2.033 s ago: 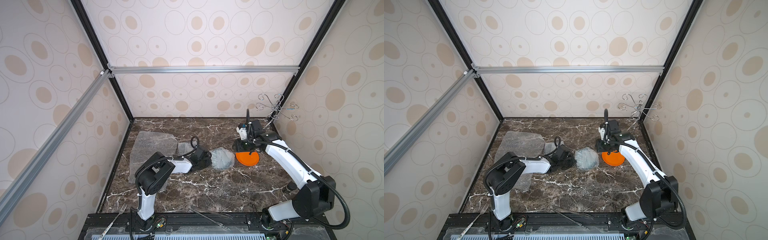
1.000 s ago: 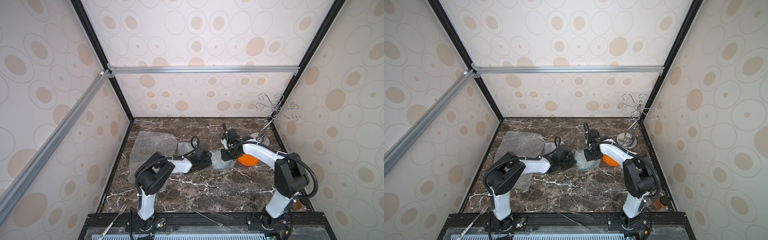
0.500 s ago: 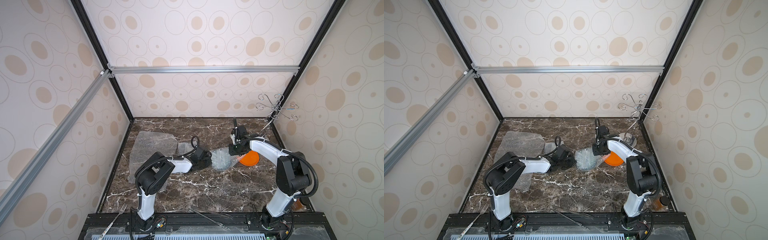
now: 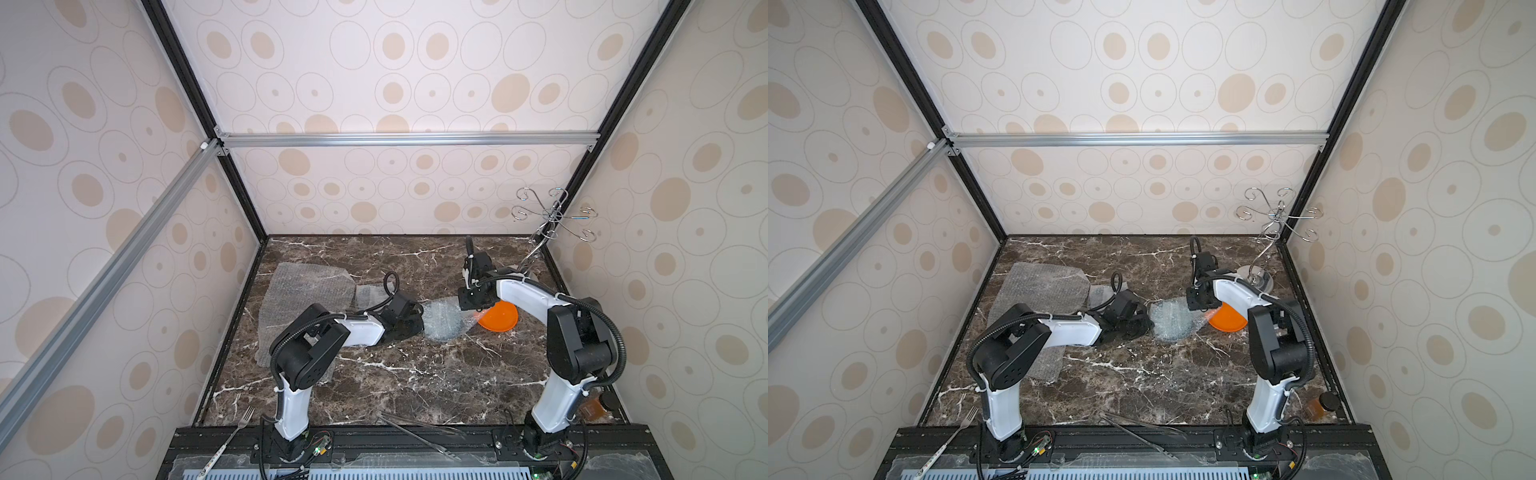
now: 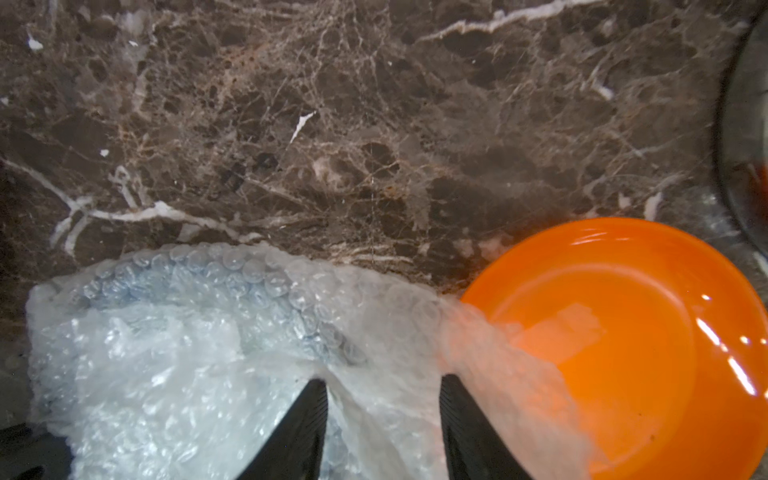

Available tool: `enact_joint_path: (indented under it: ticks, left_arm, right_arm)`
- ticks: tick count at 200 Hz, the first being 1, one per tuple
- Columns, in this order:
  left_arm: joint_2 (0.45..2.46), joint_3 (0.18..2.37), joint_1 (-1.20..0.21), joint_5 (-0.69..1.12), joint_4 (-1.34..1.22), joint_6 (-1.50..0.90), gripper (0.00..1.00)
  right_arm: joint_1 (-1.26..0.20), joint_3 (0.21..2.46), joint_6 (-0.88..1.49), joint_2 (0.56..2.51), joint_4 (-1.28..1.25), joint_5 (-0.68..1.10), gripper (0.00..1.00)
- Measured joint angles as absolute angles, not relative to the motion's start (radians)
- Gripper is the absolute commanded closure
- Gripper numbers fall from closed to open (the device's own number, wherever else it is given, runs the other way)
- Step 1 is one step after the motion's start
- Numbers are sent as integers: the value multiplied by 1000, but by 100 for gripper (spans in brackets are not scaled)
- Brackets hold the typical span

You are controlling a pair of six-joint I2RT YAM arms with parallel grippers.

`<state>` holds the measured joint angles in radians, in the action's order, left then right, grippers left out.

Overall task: Unpack dinner plates from bubble wrap
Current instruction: Unwrap the bubble wrap at the center of the board.

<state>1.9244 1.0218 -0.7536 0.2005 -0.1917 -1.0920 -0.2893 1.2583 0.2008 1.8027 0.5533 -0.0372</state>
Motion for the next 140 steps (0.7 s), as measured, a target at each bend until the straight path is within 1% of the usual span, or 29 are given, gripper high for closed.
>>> enact_joint_path:
  ticks: [7,23,63,108,140]
  left_arm:
    - [1924,1022,-754,201,-190,-1087,67]
    - [1924,1038,-754,205,-179,-1074,56]
    - [1900,1076,-754,220,-158,-1052,39]
    - [1875,1123,-754,278,-159,-1021,25]
    - [1875,1140,-754,318,-159,-980,20]
  right_arm:
    - [-289,1258,201,1794,554,-39,51]
    - [-289,1258,201,1756,557,-44,50]
    - [-289,1280,201,1618,585,-44,48]
    - [-288,1338,209,1525,646,-11,44]
    - [-288,1321,230,1482,682,46,41]
